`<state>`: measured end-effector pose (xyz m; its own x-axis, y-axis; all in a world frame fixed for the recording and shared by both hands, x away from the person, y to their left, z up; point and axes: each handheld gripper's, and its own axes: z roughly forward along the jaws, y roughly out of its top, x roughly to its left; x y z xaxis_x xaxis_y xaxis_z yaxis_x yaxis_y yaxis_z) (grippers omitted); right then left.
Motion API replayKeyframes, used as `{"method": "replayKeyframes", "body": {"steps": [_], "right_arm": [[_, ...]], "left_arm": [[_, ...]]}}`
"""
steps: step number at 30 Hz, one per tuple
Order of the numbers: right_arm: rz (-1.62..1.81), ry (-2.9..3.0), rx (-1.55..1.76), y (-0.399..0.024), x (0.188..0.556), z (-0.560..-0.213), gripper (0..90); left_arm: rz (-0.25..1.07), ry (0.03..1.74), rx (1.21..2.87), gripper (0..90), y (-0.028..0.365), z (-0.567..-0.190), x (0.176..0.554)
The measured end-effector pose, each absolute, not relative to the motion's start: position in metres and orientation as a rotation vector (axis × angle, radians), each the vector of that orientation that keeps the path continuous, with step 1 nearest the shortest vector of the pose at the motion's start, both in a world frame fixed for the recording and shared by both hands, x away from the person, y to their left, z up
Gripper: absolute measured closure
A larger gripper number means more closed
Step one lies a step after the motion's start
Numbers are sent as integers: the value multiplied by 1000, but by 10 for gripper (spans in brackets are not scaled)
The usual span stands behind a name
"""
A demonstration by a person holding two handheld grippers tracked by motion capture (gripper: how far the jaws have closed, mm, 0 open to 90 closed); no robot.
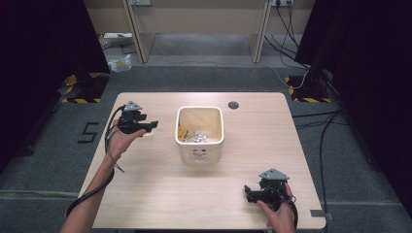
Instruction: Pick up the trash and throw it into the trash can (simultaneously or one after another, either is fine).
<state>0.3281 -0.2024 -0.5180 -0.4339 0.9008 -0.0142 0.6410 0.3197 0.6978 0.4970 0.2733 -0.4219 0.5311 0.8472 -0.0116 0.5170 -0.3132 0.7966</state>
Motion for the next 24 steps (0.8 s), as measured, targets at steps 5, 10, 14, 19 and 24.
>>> {"method": "replayKeyframes", "body": {"steps": [5,10,14,19,24], "right_arm": [[878,2190,1366,-202,328,-518,10],[880,2188,1367,-202,328,-518,10],[880,2188,1367,-202,328,-518,10],[880,2188,1367,-202,328,-518,10],[879,2189,1366,-202,328,-518,10]], "left_arm": [[557,1122,1997,442,277,-426,502],[572,1128,2009,492,279,-431,505],[580,1131,2013,527,280,-434,506],[597,1139,2019,548,282,-437,508],[613,1141,2029,563,282,-439,511]]}}
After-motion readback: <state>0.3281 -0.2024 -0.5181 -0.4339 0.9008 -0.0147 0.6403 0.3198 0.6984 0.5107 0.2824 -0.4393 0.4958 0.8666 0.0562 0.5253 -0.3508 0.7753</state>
